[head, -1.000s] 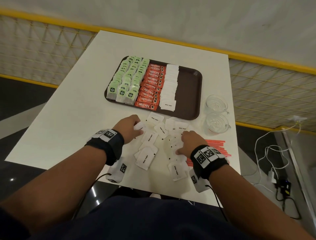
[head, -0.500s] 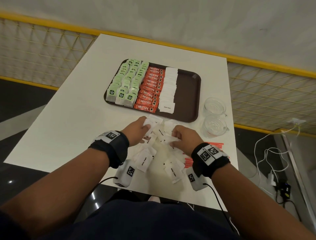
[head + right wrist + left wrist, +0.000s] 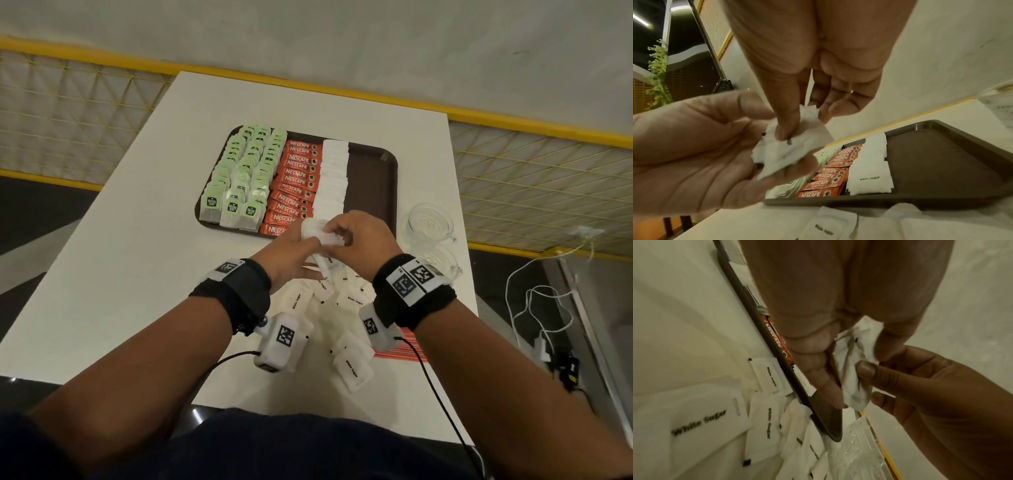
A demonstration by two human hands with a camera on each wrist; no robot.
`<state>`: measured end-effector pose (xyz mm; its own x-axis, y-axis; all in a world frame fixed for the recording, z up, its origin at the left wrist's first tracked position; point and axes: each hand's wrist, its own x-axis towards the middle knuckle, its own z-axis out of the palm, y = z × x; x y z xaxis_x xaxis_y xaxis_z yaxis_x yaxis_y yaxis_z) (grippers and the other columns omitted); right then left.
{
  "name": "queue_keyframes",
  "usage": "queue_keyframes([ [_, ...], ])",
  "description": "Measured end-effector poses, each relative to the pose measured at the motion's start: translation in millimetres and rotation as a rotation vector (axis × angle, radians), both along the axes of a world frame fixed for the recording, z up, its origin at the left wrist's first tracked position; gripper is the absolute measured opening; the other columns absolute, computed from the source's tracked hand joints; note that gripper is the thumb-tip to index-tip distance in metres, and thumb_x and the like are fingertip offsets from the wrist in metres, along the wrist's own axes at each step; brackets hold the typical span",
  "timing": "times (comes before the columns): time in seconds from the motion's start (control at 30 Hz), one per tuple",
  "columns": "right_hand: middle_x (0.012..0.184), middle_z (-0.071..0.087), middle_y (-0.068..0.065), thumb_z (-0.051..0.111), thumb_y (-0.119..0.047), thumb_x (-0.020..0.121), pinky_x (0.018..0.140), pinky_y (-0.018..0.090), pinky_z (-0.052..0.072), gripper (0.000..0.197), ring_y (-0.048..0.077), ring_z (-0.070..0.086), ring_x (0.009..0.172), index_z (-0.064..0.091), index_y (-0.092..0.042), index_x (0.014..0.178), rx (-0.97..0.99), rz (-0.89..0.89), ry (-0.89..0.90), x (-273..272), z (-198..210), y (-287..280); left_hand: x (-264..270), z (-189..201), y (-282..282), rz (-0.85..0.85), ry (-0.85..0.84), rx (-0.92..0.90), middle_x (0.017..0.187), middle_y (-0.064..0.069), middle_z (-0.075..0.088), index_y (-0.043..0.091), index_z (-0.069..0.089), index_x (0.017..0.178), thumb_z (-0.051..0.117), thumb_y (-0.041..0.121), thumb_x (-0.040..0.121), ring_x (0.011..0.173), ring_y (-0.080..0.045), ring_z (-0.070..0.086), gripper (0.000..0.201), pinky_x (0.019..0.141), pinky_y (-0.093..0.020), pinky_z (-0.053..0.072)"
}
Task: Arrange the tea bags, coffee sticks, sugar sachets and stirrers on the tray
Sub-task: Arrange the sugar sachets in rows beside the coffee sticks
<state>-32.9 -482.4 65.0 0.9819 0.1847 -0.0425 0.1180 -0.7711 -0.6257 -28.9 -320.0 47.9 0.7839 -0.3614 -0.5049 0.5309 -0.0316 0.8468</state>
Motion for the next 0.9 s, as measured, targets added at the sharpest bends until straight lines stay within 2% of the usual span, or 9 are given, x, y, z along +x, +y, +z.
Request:
queue_keyframes([
  [0.1,0.092,0.056,-0.007,0.081,-0.036,0.075,0.071,0.022,0.049,0.040,0.004,0.053,0.075,0.061,-0.025,0.108,0.073,-0.186,0.033,9,-8,-1,14,-6,3,0.028,-0.041,-0.005,0.125,-0.012,0.062,0.022,0.042,0.135,0.055,0.004,0.094,0.104,-0.030,0.069,0.047,0.083,-0.045,0.059],
  [0.2,0.090,0.065,-0.003,0.080,-0.044,0.075,0.073,0.029,0.053,0.041,0.011,0.063,0.081,0.060,-0.018,0.099,0.136,-0.316,0.275,14,-18,-3,26,-8,3,0.076,-0.091,-0.031,0.117,-0.009,0.067,0.021,0.048,0.125,0.054,-0.004,0.092,0.099,-0.028,0.071,0.042,0.075,-0.039,0.060],
  [0.3,0.087,0.072,0.005,0.079,-0.025,0.081,0.071,0.032,0.057,0.022,0.018,0.072,0.079,0.062,-0.014,0.088,0.524,-0.442,0.516,9,-27,2,34,-16,3,0.091,-0.124,0.002,0.113,-0.008,0.069,0.020,0.052,0.120,0.059,-0.007,0.090,0.099,-0.025,0.071,0.041,0.082,-0.045,0.059],
  [0.4,0.094,0.074,0.010,0.075,-0.015,0.085,0.076,0.035,0.058,0.012,0.024,0.073,0.085,0.064,-0.013,0.089,0.655,-0.523,0.501,12,-37,3,41,-24,6,0.082,-0.104,-0.004,0.122,-0.012,0.066,0.018,0.050,0.126,0.064,-0.005,0.089,0.105,-0.028,0.069,0.046,0.087,-0.049,0.057],
  [0.5,0.100,0.072,0.011,0.072,-0.015,0.087,0.077,0.036,0.060,0.012,0.025,0.072,0.088,0.064,-0.012,0.096,0.531,-0.539,0.447,26,-48,-6,50,-30,13,0.154,-0.051,-0.007,0.126,-0.009,0.062,0.019,0.043,0.132,0.061,-0.003,0.092,0.108,-0.029,0.067,0.049,0.085,-0.044,0.058],
  [0.6,0.096,0.071,0.006,0.071,-0.021,0.088,0.082,0.040,0.058,0.014,0.023,0.069,0.086,0.066,-0.015,0.099,0.229,-0.464,0.361,39,-57,-17,61,-36,24,0.208,-0.032,0.024,0.128,-0.009,0.057,0.020,0.040,0.132,0.061,-0.002,0.092,0.110,-0.031,0.064,0.050,0.084,-0.041,0.059],
  [0.7,0.096,0.064,0.000,0.068,-0.025,0.089,0.079,0.029,0.049,0.021,0.016,0.061,0.084,0.065,-0.016,0.108,-0.026,-0.350,0.355,51,-57,-17,68,-42,32,0.195,-0.030,0.049,0.128,-0.010,0.057,0.019,0.039,0.132,0.062,-0.001,0.092,0.111,-0.031,0.064,0.050,0.081,-0.039,0.059],
  [0.8,0.094,0.055,-0.004,0.068,-0.025,0.090,0.082,0.026,0.042,0.026,0.013,0.053,0.087,0.065,-0.015,0.114,-0.144,-0.267,0.365,64,-58,-12,73,-46,37,0.199,-0.028,0.065,0.127,-0.009,0.058,0.019,0.038,0.131,0.062,0.000,0.092,0.110,-0.029,0.064,0.049,0.080,-0.038,0.060],
  [0.9,0.092,0.055,-0.004,0.071,-0.024,0.087,0.080,0.026,0.040,0.022,0.016,0.055,0.088,0.062,-0.017,0.106,-0.188,-0.280,0.406,73,-64,-7,76,-47,41,0.212,-0.021,0.069,0.123,-0.005,0.059,0.019,0.038,0.128,0.062,0.002,0.093,0.108,-0.028,0.066,0.046,0.082,-0.040,0.060],
])
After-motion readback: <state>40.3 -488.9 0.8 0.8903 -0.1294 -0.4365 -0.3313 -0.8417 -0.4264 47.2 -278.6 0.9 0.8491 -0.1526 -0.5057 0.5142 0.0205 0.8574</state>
